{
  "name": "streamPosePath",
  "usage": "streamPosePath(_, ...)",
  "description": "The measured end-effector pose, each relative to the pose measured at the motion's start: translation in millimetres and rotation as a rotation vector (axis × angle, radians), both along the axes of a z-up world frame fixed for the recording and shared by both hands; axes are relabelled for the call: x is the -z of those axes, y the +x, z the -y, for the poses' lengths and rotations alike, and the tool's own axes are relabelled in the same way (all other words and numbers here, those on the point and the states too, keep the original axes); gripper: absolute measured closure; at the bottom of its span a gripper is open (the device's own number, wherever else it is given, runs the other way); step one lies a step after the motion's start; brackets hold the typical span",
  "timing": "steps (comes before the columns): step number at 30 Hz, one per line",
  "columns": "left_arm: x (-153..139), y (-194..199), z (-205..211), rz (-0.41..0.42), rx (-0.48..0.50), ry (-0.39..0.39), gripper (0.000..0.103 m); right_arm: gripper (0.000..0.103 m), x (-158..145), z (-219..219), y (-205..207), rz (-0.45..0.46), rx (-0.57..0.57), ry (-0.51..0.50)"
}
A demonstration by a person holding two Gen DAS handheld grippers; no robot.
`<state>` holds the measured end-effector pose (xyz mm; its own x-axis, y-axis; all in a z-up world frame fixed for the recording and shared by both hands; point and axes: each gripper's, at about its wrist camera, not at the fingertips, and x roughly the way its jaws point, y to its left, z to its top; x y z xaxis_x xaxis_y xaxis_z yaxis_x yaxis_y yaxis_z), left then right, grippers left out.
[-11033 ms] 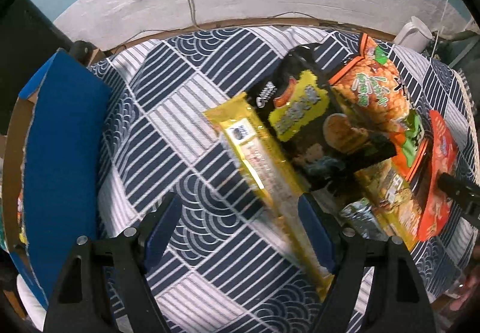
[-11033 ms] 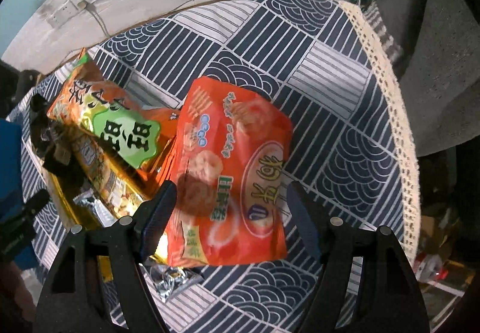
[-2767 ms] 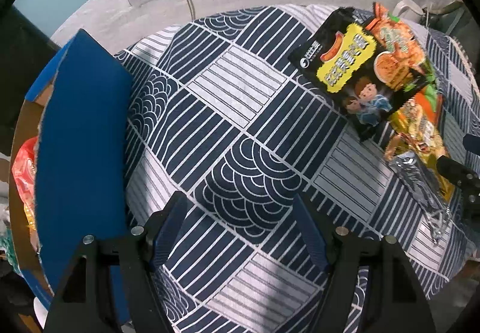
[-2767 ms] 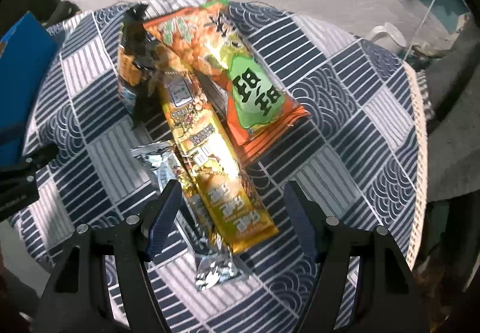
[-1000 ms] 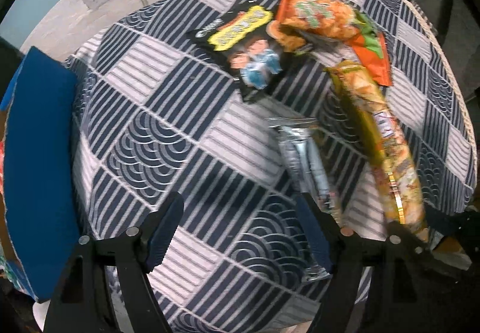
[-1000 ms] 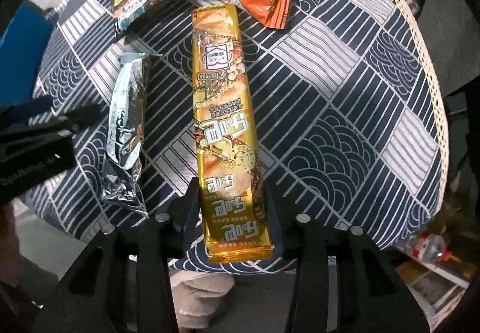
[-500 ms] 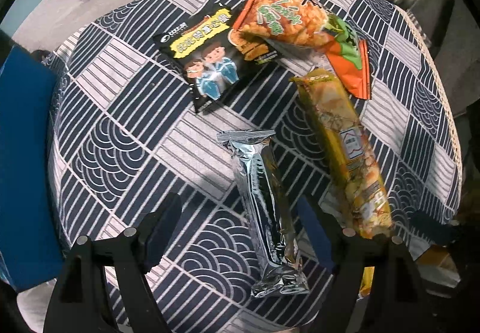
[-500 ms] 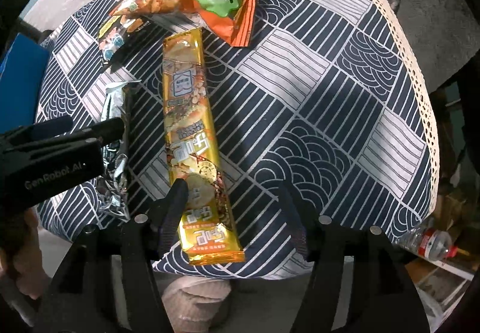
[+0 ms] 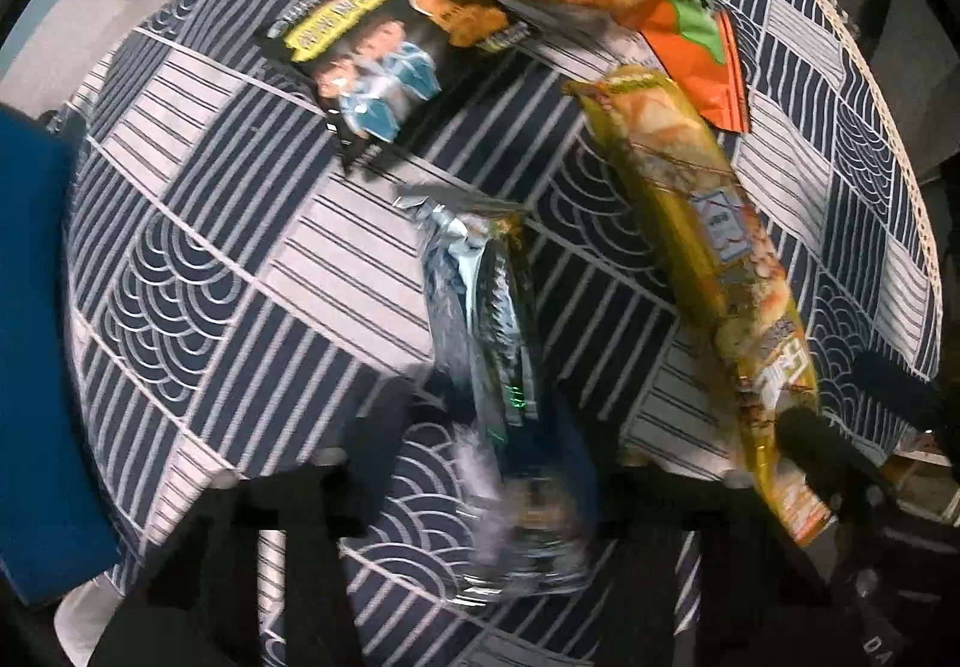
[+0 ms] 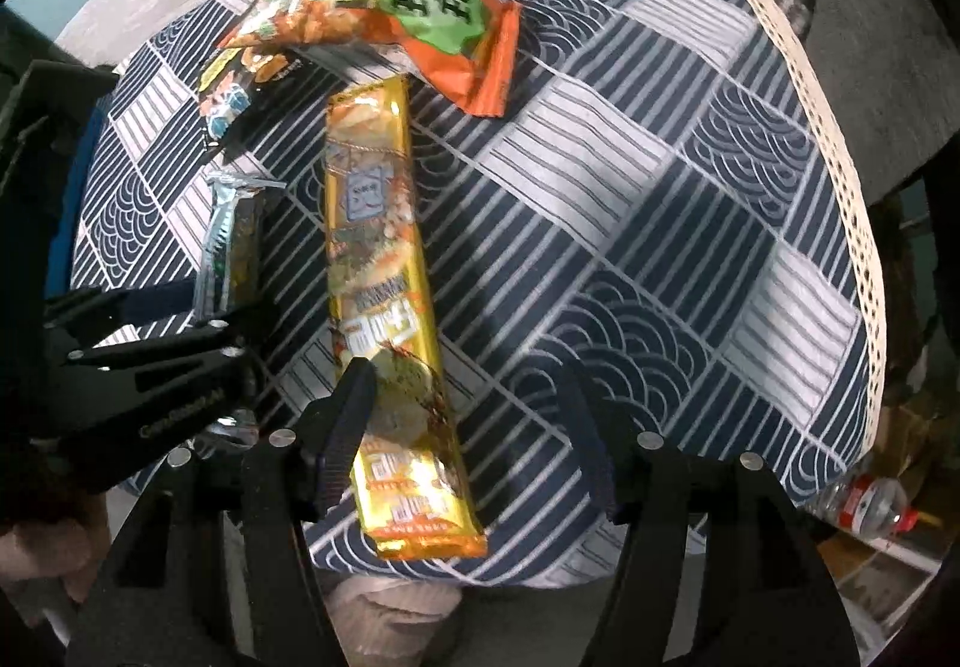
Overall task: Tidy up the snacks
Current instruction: 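Grasp the silver foil bar with the left tool while the right tool grasps the yellow wafer stick, then lift both held snacks and carry them toward the cardboard box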
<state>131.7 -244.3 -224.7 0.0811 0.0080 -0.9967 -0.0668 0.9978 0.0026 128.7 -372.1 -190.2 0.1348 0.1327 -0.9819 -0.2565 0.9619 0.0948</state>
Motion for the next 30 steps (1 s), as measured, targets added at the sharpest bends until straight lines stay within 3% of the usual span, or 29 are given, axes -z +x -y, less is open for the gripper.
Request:
streamPosePath(4,-1.4,1.1,-14.9,0.007,-0.030,-0.054,0.075,0.039,4.1,-25.6,8.8,0.025,-0.034,-0.024)
streamPosePath(15,-15.3,-8.4,-58.1,0.054,-0.046,-0.031,0.075,0.039,10.5,-67.8,37.9,0.061,-0.059,-0.054)
streamPosePath(20,-17.2,-4.2,-96.8,0.069,-0.055,-0.030,0.075,0.041,23.6,-93.8,38.5,0.049,-0.104,-0.098)
streamPosePath(21,-17.6,-5.7,-105.7,0.072,-0.057,-0.028,0.075,0.044,26.1,-97.6,38.4,0.051,-0.108,-0.109)
streamPosePath(22,-18.7,-9.1,-111.4,0.074,-0.059,-0.029,0.075,0.060,28.0,-100.4,38.1,0.054,-0.112,-0.122)
streamPosePath(23,-21.2,-12.6,-116.5,0.078,-0.061,-0.030,0.075,0.067,29.2,-101.6,37.1,0.056,-0.112,-0.138)
streamPosePath(30,-42.6,-10.3,-130.9,0.129,-0.044,-0.012,0.075,0.072,23.2,-108.7,22.5,0.054,-0.111,-0.128)
